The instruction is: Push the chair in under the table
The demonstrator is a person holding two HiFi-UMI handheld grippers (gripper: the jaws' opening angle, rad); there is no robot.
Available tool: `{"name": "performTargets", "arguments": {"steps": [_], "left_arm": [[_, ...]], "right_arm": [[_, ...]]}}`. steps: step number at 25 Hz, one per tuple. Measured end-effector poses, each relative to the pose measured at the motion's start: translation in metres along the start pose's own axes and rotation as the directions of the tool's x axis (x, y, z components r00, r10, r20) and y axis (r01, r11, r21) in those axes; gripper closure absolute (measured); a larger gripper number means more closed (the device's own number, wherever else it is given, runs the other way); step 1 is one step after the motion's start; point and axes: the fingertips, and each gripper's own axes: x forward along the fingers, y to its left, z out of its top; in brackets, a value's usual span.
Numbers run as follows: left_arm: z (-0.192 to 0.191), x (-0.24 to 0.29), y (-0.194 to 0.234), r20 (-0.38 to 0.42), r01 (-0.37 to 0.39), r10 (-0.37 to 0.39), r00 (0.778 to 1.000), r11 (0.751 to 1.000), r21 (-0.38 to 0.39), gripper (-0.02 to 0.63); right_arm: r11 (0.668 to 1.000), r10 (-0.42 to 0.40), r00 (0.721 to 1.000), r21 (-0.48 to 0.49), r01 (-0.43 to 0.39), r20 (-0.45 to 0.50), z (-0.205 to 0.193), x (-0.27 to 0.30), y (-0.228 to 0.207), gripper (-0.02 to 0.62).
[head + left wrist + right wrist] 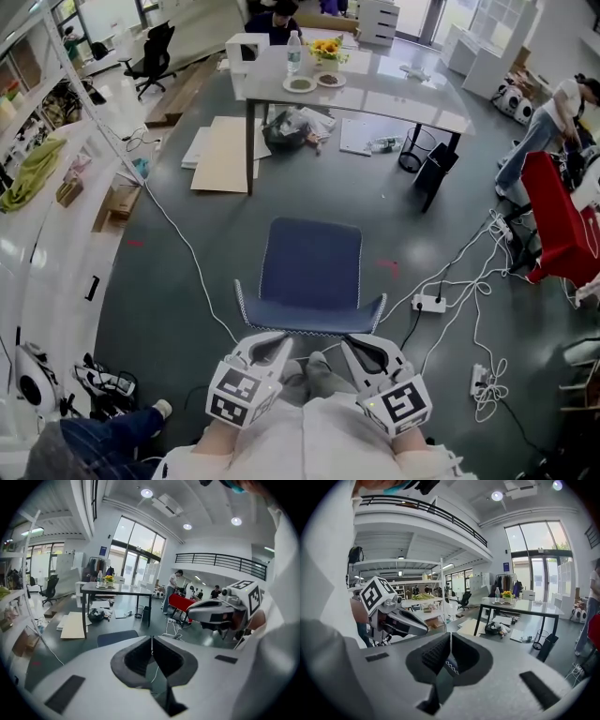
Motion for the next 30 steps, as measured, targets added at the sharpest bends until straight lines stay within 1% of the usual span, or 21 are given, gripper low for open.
{"name": "performTargets", "arguments": {"steps": [2, 5, 7, 10, 14, 17, 18, 19, 20, 22, 24, 26, 28, 30], "left_arm": [[0.004, 0.002, 0.005, 0.007, -0.027, 0.027, 1.0, 0.999, 0.034, 0.586], [0.004, 0.006, 0.015, 0.015, -0.076, 0.075, 0.997, 0.992, 0.105, 0.586], [0.001, 0.008, 0.019, 0.006, -0.091, 0.091, 0.996, 0.987, 0.132, 0.586], [-0.008, 0.011, 0.023, -0.023, -0.1, 0.106, 0.994, 0.98, 0.172, 0.586], [-0.021, 0.011, 0.032, -0.069, -0.127, 0.148, 0.987, 0.962, 0.242, 0.584], [-0.03, 0.014, 0.036, -0.094, -0.131, 0.161, 0.982, 0.955, 0.267, 0.583], [-0.033, 0.016, 0.037, -0.102, -0.128, 0.161, 0.982, 0.955, 0.269, 0.578], [-0.036, 0.018, 0.038, -0.112, -0.126, 0.161, 0.981, 0.955, 0.27, 0.555], [-0.038, 0.021, 0.039, -0.124, -0.123, 0.162, 0.979, 0.954, 0.272, 0.522], [-0.042, 0.025, 0.041, -0.148, -0.116, 0.163, 0.976, 0.953, 0.281, 0.502], [-0.047, 0.03, 0.041, -0.172, -0.104, 0.158, 0.972, 0.951, 0.291, 0.469], [-0.052, 0.034, 0.042, -0.196, -0.092, 0.16, 0.967, 0.945, 0.314, 0.434], [-0.056, 0.039, 0.043, -0.214, -0.085, 0.166, 0.963, 0.935, 0.345, 0.426], [-0.057, 0.046, 0.043, -0.227, -0.073, 0.163, 0.96, 0.93, 0.36, 0.425]], "right_arm": [[1.0, -0.005, 1.0, 0.0, 0.005, -0.006, -0.002, 0.001, -0.007, 0.591], [1.0, -0.014, 1.0, -0.004, 0.014, -0.026, -0.007, 0.003, -0.016, 0.591], [1.0, -0.014, 0.999, -0.015, 0.013, -0.045, -0.012, 0.005, -0.019, 0.591], [1.0, 0.004, 0.997, -0.027, -0.006, -0.082, -0.02, 0.009, -0.017, 0.591], [0.999, 0.028, 0.992, -0.024, -0.031, -0.124, -0.033, 0.016, -0.013, 0.589], [0.998, 0.042, 0.988, -0.03, -0.047, -0.147, -0.043, 0.02, -0.012, 0.584], [0.998, 0.046, 0.987, -0.036, -0.052, -0.155, -0.046, 0.022, -0.011, 0.563], [0.998, 0.051, 0.985, -0.04, -0.058, -0.165, -0.05, 0.023, -0.01, 0.509], [0.997, 0.055, 0.983, -0.041, -0.063, -0.175, -0.054, 0.026, -0.01, 0.477], [0.997, 0.051, 0.981, -0.045, -0.061, -0.189, -0.061, 0.03, -0.01, 0.476], [0.996, 0.031, 0.978, -0.08, -0.049, -0.208, -0.067, 0.034, -0.013, 0.469], [0.985, 0.002, 0.968, -0.165, -0.045, -0.251, -0.074, 0.036, -0.015, 0.456], [0.967, -0.019, 0.956, -0.248, -0.056, -0.293, -0.08, 0.039, -0.016, 0.451], [0.954, -0.03, 0.949, -0.292, -0.067, -0.315, -0.084, 0.045, -0.017, 0.451]]}}
